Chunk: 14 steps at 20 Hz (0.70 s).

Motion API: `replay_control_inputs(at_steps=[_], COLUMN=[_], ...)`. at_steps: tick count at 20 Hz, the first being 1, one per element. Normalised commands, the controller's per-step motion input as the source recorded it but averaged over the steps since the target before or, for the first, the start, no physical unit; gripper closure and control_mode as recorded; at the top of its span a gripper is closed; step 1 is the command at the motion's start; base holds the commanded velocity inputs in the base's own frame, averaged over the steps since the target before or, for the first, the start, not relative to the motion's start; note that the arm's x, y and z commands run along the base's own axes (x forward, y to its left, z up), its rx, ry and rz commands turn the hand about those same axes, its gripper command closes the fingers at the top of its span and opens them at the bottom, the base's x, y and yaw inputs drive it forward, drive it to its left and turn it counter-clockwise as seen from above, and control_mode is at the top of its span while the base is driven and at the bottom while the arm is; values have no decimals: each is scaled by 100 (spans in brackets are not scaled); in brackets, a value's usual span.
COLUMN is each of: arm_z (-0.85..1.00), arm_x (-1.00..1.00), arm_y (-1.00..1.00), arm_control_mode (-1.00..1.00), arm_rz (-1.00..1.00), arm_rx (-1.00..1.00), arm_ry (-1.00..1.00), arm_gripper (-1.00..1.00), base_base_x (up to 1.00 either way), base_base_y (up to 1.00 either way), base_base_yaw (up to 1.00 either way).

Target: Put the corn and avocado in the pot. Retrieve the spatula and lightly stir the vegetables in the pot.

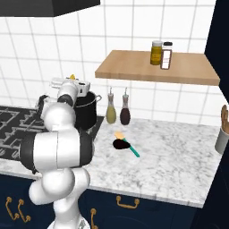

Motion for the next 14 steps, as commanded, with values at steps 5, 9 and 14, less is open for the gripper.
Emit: replay_control_inputs(at_steps=[5, 9, 14], arm_z=[-67, -7, 0], arm_x=[50, 46, 37], arm_y=[0, 4, 11], arm_control_mode=[-100, -100, -100], arm_rz=[5, 7, 8], arm_rx=[-8, -2, 0], arm_ry=[-3, -16, -16], arm_gripper=[100, 100, 100], base_base_x=[0, 0, 0], base_base_y=[0, 0, 0], base_base_yaw=[0, 0, 0])
